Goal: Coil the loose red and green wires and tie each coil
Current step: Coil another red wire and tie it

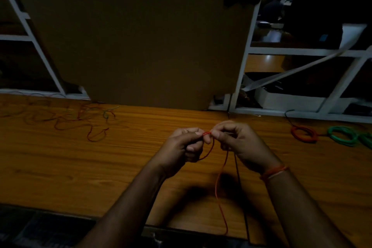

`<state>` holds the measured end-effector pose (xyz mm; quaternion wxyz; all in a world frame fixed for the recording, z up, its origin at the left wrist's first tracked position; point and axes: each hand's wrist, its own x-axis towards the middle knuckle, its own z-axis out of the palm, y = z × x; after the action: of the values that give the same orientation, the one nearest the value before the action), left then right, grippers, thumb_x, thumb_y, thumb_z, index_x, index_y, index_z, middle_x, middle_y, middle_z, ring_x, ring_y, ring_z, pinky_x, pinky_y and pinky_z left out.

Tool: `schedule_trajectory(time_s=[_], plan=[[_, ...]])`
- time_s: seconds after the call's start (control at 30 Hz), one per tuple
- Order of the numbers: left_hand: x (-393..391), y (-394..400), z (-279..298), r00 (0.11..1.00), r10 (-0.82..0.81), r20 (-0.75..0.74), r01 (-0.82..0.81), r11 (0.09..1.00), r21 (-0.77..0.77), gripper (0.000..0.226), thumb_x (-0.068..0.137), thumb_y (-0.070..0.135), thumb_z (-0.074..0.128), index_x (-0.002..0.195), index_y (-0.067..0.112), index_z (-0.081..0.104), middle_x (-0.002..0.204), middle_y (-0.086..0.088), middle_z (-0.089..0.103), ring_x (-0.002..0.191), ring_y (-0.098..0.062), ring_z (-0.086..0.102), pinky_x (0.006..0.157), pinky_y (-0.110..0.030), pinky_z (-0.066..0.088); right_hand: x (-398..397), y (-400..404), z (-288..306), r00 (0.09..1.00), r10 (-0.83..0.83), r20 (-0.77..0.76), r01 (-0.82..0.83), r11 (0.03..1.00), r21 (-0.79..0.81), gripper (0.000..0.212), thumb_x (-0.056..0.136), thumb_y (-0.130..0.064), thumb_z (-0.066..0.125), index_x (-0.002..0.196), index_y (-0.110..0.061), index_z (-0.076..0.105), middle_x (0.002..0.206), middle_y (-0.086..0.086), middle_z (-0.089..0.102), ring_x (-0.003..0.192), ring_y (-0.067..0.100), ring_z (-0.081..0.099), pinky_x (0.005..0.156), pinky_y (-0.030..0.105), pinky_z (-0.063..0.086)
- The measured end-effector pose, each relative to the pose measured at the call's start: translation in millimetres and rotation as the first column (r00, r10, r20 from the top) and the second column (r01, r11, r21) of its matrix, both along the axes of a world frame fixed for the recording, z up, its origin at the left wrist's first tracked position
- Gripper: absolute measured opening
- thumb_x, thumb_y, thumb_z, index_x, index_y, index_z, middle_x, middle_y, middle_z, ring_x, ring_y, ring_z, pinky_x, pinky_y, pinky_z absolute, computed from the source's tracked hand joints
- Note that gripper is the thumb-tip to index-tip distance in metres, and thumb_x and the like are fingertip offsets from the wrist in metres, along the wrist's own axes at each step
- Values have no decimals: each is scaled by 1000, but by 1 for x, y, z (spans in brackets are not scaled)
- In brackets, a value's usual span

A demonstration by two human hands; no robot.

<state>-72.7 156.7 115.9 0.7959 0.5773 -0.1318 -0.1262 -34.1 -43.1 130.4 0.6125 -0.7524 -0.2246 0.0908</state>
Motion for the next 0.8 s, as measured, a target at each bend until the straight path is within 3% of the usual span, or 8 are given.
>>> schedule_trajectory(time_s=[0.1,0.3,0.4,0.53,0.67,0.73,0.8], plan=[[-1,-18,2,1000,-7,-24,7,1000,16,26,105,14,38,94,4,60,60,-2,35,49,-12,26,50,-26,22,8,-17,-6,996,85,28,-85,996,16,30,90,-35,65,87,-7,75,89,-10,63,75,10,54,64,22,46],[4,-36,13,993,-40,-114,50,995,87,30,105,17,37,91,5,62,66,-5,49,56,-16,42,56,-30,31,26,-41,-1,971,210,114,-198,974,-111,25,98,-39,61,81,-22,69,95,0,51,75,13,51,65,27,45],[13,-38,20,981,-108,-163,102,994,-45,27,106,19,41,94,7,61,63,0,42,52,-10,35,50,-23,28,30,-45,9,971,210,111,-202,976,-81,25,99,-38,59,83,-23,70,94,0,51,72,11,49,62,26,43],[30,-39,31,976,-160,-150,115,955,-275,20,104,19,45,94,9,59,56,10,38,44,-2,32,47,-20,21,25,-30,6,991,119,-55,-108,980,167,32,102,-35,53,98,-5,62,78,1,50,61,9,43,52,24,38],[48,-30,52,975,-97,-202,-33,830,-557,28,103,17,40,85,12,61,52,9,38,41,-1,32,47,-18,15,15,-24,-15,969,66,-237,10,951,308,19,97,-29,62,106,-12,61,78,1,51,62,11,48,54,25,41],[53,-18,64,977,-21,-214,-122,764,-633,27,101,17,42,84,12,62,54,10,39,42,-1,33,45,-18,17,7,-26,-28,943,46,-329,60,950,306,25,94,-18,67,117,-12,61,78,3,53,62,13,51,55,27,42],[54,-6,71,974,58,-220,-193,720,-666,18,98,16,46,88,12,61,57,11,40,43,-1,35,42,-16,23,1,-32,-40,919,22,-393,98,954,284,26,91,-18,70,115,-10,63,79,4,57,61,13,51,54,27,40]])
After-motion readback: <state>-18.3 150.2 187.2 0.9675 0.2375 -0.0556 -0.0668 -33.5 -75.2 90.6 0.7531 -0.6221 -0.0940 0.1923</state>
